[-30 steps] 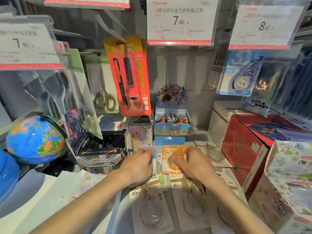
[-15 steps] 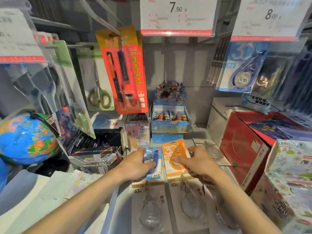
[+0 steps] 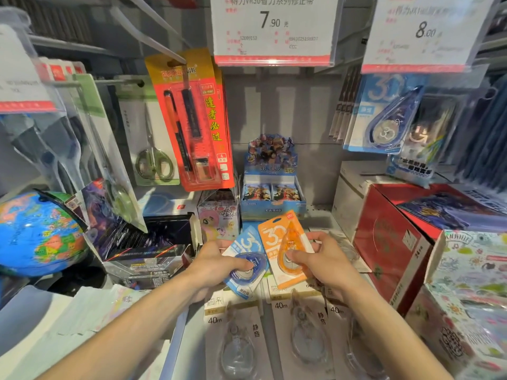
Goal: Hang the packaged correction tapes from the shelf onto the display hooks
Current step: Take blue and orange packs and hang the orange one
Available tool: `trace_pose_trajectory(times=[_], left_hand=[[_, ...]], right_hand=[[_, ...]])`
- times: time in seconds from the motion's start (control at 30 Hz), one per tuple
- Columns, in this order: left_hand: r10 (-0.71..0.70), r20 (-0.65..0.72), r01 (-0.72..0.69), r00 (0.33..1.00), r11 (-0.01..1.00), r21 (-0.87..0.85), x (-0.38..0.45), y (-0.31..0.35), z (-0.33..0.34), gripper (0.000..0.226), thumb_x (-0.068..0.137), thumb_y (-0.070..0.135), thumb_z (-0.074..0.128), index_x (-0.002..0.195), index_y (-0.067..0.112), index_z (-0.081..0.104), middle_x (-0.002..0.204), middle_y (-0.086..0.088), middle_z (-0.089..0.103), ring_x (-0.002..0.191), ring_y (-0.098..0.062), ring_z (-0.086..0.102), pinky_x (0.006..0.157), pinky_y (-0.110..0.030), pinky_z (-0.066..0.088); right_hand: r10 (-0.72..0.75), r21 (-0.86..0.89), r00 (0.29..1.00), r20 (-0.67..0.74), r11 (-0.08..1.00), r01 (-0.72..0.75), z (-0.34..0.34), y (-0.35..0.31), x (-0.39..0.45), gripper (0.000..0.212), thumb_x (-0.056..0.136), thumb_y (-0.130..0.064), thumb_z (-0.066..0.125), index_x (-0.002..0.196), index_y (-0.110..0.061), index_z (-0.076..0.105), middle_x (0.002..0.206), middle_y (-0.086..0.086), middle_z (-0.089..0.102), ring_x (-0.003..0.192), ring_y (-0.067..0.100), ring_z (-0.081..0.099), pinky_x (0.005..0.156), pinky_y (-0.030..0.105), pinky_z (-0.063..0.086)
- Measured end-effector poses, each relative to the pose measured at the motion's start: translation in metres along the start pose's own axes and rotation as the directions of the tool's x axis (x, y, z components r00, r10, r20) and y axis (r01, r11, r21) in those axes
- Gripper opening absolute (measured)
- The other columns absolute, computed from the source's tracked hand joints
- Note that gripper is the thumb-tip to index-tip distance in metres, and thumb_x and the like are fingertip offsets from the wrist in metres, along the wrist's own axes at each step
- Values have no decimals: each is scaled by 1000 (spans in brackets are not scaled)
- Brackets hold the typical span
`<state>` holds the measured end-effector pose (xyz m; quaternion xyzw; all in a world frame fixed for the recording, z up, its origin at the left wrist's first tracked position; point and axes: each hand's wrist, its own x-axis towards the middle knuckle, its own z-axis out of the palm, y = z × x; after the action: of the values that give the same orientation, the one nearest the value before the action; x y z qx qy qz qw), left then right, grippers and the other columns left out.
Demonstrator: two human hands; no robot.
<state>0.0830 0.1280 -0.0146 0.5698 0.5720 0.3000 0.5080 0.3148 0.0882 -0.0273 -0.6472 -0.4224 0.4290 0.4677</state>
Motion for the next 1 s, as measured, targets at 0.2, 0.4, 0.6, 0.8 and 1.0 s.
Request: trace_pose_trajectory(times=[0.2, 0.4, 0.6, 0.8, 1.0], left_hand=[[44, -24, -47, 999, 992, -116, -8, -2, -7, 53, 73, 7, 89, 109, 18, 52, 73, 8, 80, 66, -10, 78, 51, -23, 56], [179, -31, -182, 983, 958, -221, -40, 9, -10, 51, 75, 6, 87, 114, 17, 57, 83, 9, 82, 72, -9, 78, 57, -22, 57], [331, -18, -316, 943, 880, -354, -79, 32, -17, 44, 78, -3, 82, 114, 11, 61, 89, 3, 83, 74, -11, 79, 56, -18, 56], [448, -1, -419, 894, 834, -359, -107, 61, -16, 46, 78, 2, 83, 115, 16, 61, 97, 3, 83, 84, -16, 80, 60, -22, 60], [548, -38, -524, 836, 774, -356, -132, 87, 2, 45, 80, 7, 83, 117, 18, 61, 103, 1, 82, 88, -19, 80, 63, -19, 59]], right_hand=[[-41, 71, 999, -22, 997, 42, -5, -8, -21, 46, 85, -8, 83, 122, -13, 56, 90, 0, 81, 54, 1, 71, 44, 15, 48], [-139, 81, 989, -42, 987, 142, -11, -31, -59, 43, 86, -12, 83, 121, -19, 58, 90, -3, 84, 70, 13, 80, 52, 20, 56], [-287, 87, 955, -78, 952, 293, -22, -58, -104, 43, 87, -11, 82, 121, -23, 58, 97, -2, 84, 77, 15, 81, 57, 19, 57], [-396, 78, 911, -112, 911, 405, -51, -78, -140, 44, 88, -8, 79, 123, -21, 55, 103, 2, 83, 85, 24, 82, 64, 31, 62], [-470, 58, 874, -125, 876, 479, -101, -85, -161, 44, 88, -11, 79, 124, -22, 55, 105, 2, 83, 92, 23, 81, 69, 32, 64]])
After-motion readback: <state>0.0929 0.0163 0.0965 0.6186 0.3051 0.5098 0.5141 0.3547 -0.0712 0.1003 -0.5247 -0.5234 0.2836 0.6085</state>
